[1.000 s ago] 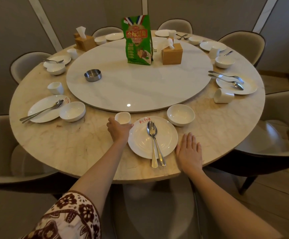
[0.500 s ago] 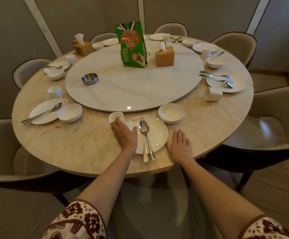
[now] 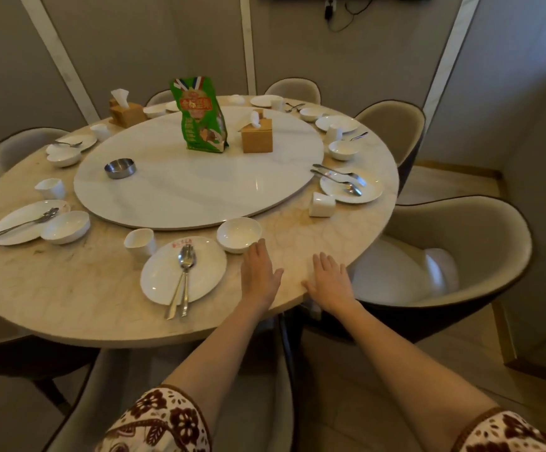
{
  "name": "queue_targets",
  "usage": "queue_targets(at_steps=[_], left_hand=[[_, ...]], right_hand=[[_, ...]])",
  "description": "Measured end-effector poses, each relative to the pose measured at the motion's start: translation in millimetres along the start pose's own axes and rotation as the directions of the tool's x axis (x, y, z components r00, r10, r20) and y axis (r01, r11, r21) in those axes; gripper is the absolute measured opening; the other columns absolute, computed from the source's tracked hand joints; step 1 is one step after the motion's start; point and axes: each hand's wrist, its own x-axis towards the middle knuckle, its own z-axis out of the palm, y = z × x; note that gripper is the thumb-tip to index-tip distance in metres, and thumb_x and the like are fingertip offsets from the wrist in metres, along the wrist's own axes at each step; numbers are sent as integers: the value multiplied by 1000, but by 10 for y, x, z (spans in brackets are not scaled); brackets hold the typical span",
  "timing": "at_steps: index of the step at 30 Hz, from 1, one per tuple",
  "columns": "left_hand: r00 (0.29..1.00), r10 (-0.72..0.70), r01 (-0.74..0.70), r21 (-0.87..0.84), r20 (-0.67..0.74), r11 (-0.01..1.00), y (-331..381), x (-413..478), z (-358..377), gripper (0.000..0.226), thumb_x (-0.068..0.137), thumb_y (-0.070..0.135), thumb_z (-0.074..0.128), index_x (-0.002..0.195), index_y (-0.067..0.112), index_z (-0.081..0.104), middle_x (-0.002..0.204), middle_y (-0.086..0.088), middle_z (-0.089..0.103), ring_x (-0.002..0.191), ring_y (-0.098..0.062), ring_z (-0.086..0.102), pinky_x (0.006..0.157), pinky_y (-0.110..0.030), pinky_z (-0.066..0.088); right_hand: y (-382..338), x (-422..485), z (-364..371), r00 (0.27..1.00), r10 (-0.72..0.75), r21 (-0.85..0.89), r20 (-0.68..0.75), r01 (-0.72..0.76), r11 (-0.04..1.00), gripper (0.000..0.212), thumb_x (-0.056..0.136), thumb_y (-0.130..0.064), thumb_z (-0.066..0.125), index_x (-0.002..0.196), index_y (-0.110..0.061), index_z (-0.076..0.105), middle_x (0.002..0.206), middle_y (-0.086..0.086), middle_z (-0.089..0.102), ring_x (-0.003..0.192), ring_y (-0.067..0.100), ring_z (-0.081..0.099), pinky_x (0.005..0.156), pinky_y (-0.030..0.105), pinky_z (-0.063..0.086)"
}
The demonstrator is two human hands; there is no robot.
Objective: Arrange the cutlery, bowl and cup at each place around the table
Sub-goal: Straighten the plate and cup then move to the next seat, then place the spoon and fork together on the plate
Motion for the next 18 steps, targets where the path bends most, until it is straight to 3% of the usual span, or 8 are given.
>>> queue_targets(at_steps=[4, 10, 14, 18], left_hand=[[995, 86, -89, 67, 55, 994, 591, 64, 277, 77, 88, 36, 63, 146, 6, 23, 149, -12, 31, 138, -27, 30, 114, -36, 28], [976, 205, -215, 147, 75, 966, 1183, 344, 627, 70, 83, 37, 67, 138, 7, 35, 142, -10, 39, 131, -26, 37, 110, -38, 32], [966, 228, -245, 156, 123, 957, 1430, 560, 937, 74, 82, 38, 67, 140, 6, 33, 140, -10, 39, 129, -27, 39, 109, -42, 33], [966, 239, -251, 133, 95, 959, 1629, 990, 1257, 71, 81, 36, 69, 137, 7, 36, 137, -10, 42, 126, -28, 41, 108, -36, 34]], right_hand=[[686, 105, -393, 997, 43, -30, -70, -45, 999, 72, 98, -46, 40, 153, -8, 13, 161, 12, 14, 148, 28, 12, 119, 48, 12], [1212, 280, -671, 991, 95, 51, -99, -91, 995, 72, 98, -45, 43, 153, -10, 13, 162, 9, 11, 150, 26, 8, 120, 49, 11], [1550, 317, -588, 994, 86, 57, -69, -82, 995, 71, 98, -43, 45, 153, -10, 14, 161, 9, 13, 149, 26, 9, 119, 50, 11], [2000, 706, -683, 992, 119, 65, -50, -116, 991, 71, 98, -42, 47, 153, -12, 15, 162, 8, 12, 150, 27, 7, 119, 50, 10]])
